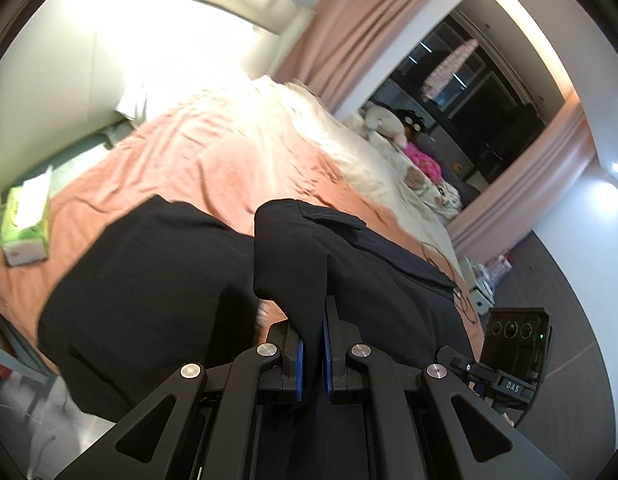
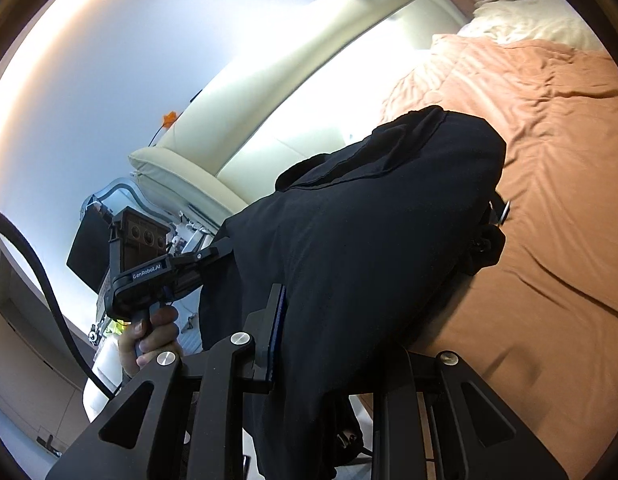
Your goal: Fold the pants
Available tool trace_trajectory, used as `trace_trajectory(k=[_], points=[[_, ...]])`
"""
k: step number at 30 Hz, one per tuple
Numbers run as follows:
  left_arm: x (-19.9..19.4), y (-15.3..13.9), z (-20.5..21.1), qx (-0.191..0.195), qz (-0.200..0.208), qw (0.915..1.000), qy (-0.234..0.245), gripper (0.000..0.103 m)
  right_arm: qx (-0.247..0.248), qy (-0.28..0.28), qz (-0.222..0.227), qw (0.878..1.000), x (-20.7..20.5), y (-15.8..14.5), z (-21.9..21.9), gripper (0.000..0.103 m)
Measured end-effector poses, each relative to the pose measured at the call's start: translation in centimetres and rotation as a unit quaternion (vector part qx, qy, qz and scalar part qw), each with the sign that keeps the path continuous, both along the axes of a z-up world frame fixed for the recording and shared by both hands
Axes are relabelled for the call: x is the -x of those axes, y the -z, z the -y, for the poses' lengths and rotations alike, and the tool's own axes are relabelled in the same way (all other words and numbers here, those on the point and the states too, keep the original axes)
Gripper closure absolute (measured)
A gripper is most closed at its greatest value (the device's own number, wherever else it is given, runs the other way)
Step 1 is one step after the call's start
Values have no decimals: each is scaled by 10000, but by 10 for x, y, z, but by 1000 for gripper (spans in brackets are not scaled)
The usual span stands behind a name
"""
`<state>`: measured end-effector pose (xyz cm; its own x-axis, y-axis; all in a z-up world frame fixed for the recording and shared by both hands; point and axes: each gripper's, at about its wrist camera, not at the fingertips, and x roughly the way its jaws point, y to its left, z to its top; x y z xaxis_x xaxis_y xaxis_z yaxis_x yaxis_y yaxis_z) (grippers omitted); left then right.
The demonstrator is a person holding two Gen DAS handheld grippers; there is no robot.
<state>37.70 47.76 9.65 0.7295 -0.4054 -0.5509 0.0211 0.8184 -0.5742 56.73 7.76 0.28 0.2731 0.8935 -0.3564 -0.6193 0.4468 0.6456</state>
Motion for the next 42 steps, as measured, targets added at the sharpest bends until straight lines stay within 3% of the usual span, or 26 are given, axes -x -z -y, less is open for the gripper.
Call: trace_trajectory(k=[11,24,27,30,31,33,37,42], points=[[-29,16,-71,-105,-205,9986,-469,96,18,-228,-152,9996,-38,20,-45,83],[-72,44,-123,-395,-576,9935,-894,94,54,-248,-290,9993,-68,42,-85,83],[-84,66,-126,-653,-934,9851,-1285,79,391,-48,-197,9990,-74,50,-92,77],[-84,88,-128,-727,-1177,9800,-1431,79,741,179,-540,9956,-83,68,-80,56],[-80,92,-127,-722,-1167,9801,-1437,78,757,233,-490,9957,-82,70,-71,47],[-74,92,-126,-767,-1119,9792,-1510,75,818,382,-302,9955,-78,67,-55,37],[-62,85,-116,-781,-975,9803,-1531,70,842,508,-187,9950,-76,58,-26,37],[-53,70,-98,-869,-772,9822,-1474,68,817,537,253,9949,-68,22,-15,37]])
